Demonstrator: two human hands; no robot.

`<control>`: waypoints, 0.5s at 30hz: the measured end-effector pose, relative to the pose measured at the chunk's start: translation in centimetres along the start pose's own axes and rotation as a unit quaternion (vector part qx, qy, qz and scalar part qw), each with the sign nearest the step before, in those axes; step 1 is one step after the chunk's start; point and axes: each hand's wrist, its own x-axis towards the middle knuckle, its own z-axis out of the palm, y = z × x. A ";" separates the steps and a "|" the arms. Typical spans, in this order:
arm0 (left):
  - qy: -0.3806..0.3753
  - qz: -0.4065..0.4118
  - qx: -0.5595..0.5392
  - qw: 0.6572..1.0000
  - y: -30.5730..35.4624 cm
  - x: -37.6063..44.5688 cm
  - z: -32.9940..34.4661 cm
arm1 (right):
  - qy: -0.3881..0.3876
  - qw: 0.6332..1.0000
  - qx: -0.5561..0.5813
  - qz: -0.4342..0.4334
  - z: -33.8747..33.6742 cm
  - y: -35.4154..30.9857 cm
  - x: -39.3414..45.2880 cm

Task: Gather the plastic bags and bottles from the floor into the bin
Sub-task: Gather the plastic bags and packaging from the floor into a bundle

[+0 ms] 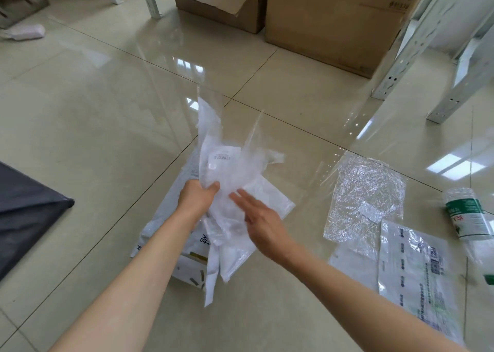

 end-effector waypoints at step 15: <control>0.046 0.016 0.159 0.986 0.4 -0.7 1.7 | -0.111 0.981 -0.134 -0.086 0.2 -1.1 -1.6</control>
